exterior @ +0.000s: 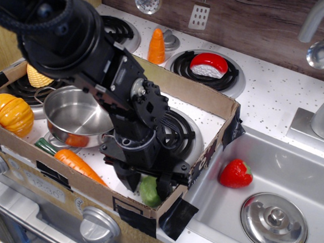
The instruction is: Put broccoli in pot
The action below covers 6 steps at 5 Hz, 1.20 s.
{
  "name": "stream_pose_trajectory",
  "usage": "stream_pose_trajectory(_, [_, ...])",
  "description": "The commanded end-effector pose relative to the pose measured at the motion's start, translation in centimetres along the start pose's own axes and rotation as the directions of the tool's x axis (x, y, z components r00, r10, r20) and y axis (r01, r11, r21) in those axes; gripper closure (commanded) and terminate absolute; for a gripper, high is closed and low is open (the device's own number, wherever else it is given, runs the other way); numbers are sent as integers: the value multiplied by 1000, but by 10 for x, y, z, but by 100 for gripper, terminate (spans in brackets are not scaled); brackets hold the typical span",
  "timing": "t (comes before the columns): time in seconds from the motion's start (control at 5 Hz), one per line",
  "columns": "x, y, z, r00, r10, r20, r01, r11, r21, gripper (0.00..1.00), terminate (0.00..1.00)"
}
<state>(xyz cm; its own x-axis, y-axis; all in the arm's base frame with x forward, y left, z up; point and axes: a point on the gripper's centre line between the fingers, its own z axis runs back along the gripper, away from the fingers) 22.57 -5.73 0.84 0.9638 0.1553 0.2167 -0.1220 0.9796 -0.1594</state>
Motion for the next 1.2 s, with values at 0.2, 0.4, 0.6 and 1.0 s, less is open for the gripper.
stream_pose_trajectory(0.2, [56,-21,79,994,-110,-6,111,992,55,100,0])
stream_pose_trajectory(0.4, [83,-19,125,992,-126,-20,127,980,155,100,0])
stream_pose_trajectory(0.6, [96,11,144,983,-182,36,166,950,263,100,0])
stream_pose_trajectory(1.0, [87,82,138,984,-170,55,149,950,275,100,0])
